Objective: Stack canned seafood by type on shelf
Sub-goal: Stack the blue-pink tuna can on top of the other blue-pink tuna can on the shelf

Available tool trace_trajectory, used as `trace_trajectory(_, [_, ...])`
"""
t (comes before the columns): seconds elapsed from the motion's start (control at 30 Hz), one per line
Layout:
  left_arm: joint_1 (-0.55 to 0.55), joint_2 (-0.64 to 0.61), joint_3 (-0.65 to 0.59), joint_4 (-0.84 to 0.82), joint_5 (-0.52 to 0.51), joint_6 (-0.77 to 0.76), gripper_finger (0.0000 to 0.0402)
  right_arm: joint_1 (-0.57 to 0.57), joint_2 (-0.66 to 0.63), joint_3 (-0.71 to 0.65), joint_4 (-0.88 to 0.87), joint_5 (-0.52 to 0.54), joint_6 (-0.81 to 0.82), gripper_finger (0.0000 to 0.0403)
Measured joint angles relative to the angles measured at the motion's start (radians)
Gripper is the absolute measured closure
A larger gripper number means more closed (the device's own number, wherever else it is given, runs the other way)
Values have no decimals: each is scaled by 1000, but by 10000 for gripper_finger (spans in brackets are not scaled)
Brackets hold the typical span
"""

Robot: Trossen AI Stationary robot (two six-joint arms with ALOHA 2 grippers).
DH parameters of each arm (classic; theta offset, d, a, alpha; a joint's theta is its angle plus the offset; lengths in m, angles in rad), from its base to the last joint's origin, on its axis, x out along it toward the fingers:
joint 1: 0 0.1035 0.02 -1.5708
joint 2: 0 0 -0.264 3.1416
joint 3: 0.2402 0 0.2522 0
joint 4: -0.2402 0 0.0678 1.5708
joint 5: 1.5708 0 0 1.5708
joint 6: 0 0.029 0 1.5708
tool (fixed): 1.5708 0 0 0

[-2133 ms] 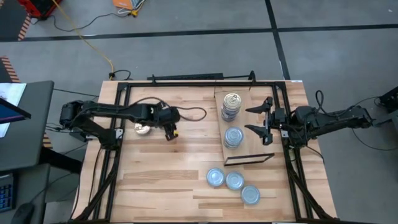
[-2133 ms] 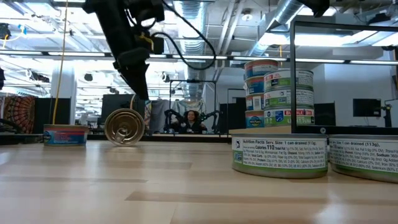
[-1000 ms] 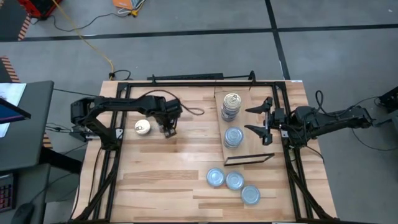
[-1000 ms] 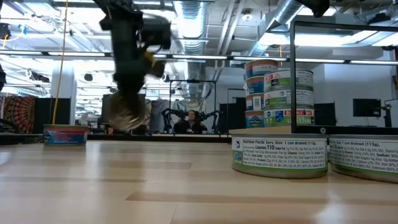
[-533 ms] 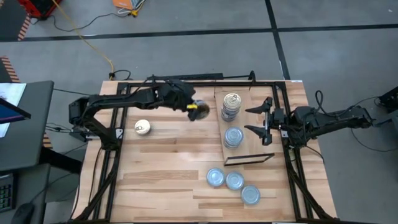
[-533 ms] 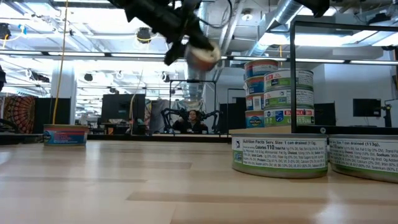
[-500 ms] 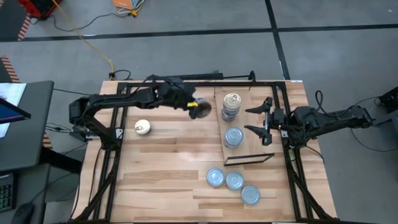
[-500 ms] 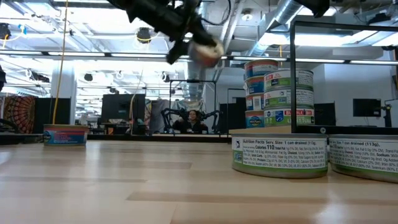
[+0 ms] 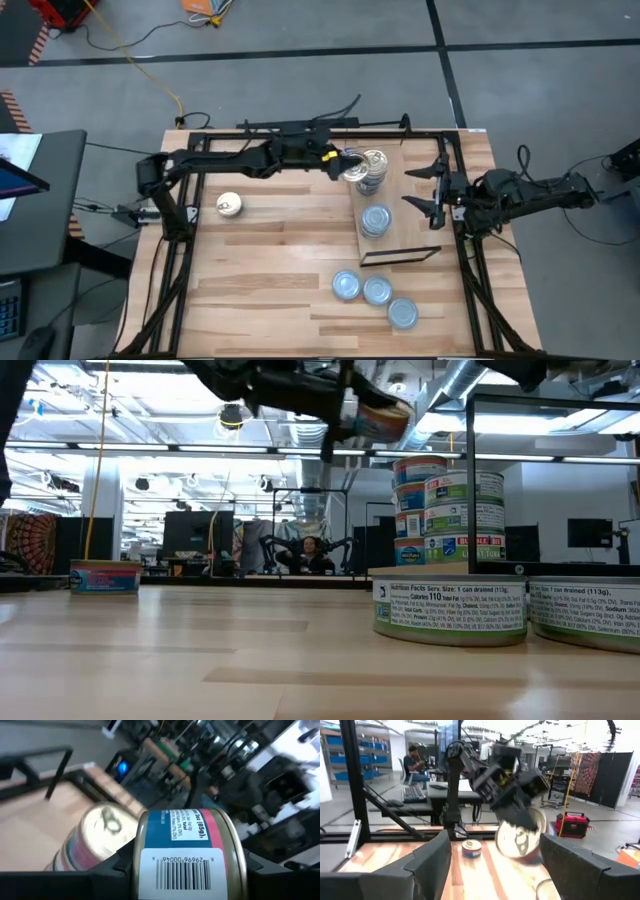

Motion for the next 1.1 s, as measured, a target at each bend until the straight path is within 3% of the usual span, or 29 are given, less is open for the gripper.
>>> trace_trajectory(0.47, [8, 241, 284, -11, 89, -2, 227, 2, -96, -51, 0, 13, -5, 77])
trace_trajectory(1.1, [35, 269, 296, -64, 64, -5, 226, 4, -107, -52, 6, 9, -2, 77])
